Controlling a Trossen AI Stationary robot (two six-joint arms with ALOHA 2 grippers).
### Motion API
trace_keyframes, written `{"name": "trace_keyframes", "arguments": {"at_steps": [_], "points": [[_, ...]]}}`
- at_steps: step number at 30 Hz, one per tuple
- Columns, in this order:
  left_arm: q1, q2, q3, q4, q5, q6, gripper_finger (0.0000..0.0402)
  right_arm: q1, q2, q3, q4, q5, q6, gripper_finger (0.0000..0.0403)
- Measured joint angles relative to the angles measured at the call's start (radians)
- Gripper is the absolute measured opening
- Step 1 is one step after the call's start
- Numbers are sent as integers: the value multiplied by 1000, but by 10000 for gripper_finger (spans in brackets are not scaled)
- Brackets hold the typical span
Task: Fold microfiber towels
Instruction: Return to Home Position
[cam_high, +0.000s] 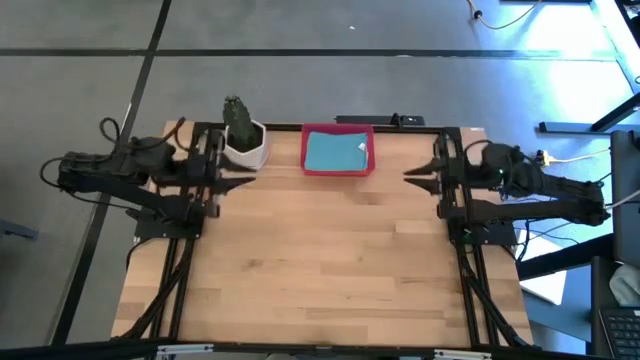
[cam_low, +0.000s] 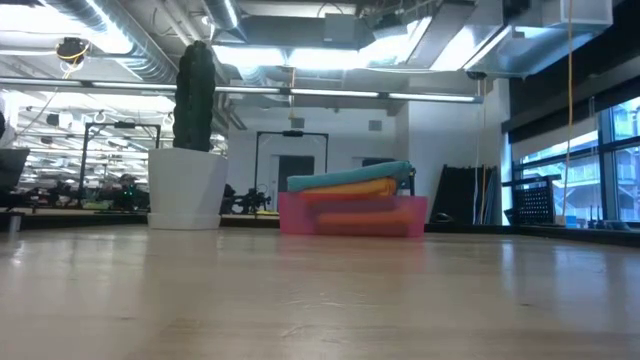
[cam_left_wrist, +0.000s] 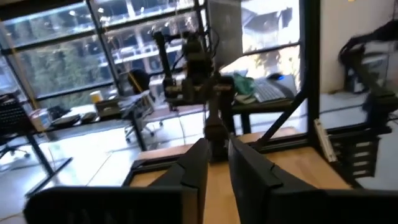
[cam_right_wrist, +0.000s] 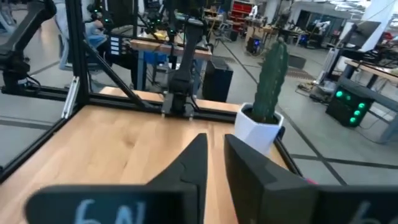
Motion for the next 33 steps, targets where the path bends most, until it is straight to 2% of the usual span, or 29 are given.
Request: {"name": "trace_keyframes", "arguments": {"at_steps": [8, 19, 26, 33], "points": [[-71, -165, -291, 150, -45, -9, 3, 22, -280, -240, 4, 21, 12, 29], [-83, -426, -640, 309, -46, -21, 1, 22, -548, -476, 38, 20, 39, 15], [-68, -577, -851, 450, -45, -15, 1, 22, -552, -624, 311, 19, 5, 9], [-68, -698, -980, 463, -8, -33, 1, 22, -554, -724, 335, 9, 12, 9]]}}
